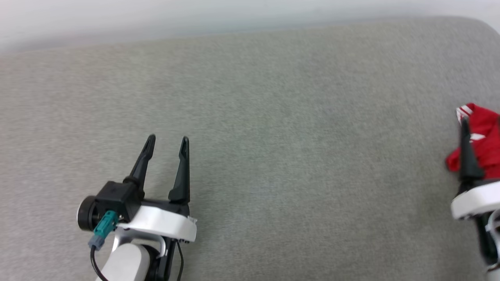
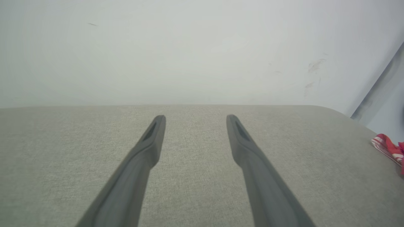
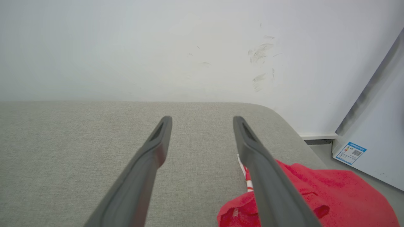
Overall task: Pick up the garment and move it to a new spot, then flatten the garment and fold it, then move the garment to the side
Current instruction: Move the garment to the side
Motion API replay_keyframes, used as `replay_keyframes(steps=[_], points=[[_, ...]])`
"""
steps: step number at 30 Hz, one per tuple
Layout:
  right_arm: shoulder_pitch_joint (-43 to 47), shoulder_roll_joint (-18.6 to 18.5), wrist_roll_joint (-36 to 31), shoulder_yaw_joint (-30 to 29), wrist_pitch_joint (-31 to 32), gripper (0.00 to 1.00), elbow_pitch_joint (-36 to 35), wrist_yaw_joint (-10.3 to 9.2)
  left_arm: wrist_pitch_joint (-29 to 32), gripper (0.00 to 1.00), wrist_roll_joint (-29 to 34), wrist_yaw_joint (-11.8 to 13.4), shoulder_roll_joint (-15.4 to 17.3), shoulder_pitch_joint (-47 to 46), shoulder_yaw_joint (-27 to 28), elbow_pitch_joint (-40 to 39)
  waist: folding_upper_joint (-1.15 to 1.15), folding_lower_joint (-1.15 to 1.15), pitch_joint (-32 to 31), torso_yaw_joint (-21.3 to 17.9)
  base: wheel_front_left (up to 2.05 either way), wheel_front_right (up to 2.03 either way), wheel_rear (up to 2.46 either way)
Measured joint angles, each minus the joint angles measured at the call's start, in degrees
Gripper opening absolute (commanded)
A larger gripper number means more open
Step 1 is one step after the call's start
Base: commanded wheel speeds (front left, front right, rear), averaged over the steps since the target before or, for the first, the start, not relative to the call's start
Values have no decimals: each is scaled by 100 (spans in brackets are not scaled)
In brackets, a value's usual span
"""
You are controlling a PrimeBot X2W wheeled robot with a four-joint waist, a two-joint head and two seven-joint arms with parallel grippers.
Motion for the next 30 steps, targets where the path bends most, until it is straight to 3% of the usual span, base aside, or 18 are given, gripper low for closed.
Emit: replay_keyframes(steps=[12,20,30], points=[[1177,617,212,862,330,100,-979,0,-14,100,268,56,-62,803,546,144,0,0,-799,563,0,0,0],[1879,781,212,994,527,100,-1540,-1,-15,100,459,14,-21,1368,755,126,0,0,-1360,723,0,0,0],[2493,879,133,869,703,100,-1880,-1,-15,100,608,-45,-58,1788,751,97,0,1,-1709,658,0,0,0]])
